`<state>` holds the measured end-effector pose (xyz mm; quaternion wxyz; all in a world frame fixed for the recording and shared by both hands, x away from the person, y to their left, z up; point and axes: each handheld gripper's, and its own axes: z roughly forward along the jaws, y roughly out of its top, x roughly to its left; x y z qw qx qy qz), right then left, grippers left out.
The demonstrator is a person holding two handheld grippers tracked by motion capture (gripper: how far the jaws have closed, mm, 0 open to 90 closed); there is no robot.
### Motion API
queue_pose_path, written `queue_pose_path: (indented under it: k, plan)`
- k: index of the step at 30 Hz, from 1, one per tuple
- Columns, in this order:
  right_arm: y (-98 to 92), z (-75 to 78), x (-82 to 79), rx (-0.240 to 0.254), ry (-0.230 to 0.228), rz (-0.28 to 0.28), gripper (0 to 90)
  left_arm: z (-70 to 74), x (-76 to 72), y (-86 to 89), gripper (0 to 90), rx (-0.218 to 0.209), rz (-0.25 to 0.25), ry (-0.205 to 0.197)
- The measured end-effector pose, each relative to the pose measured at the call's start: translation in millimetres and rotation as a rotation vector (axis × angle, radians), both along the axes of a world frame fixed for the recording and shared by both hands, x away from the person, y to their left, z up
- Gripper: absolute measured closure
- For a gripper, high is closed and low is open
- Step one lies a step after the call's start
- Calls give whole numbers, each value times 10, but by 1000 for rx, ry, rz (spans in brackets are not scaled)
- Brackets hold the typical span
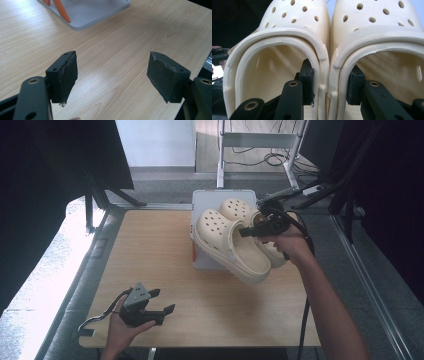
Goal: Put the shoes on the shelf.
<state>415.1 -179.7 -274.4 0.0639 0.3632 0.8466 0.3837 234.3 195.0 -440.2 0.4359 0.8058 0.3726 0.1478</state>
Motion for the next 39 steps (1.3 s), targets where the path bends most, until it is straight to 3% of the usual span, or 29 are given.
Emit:
queue_pose_path:
  k: [12, 26, 35, 39]
  plan:
    - [132, 47, 297, -10, 2, 3, 657, 4, 0, 4, 249, -1, -2, 0]
    - [285, -12, 664, -23, 15, 18, 657, -14, 13, -6, 249, 8, -7, 7]
    - [360, -4, 856, -27, 18, 5, 657, -24, 18, -16, 249, 11, -11, 10]
    - [390, 8, 933, -36, 12, -26, 657, -24, 18, -15, 249, 11, -11, 10]
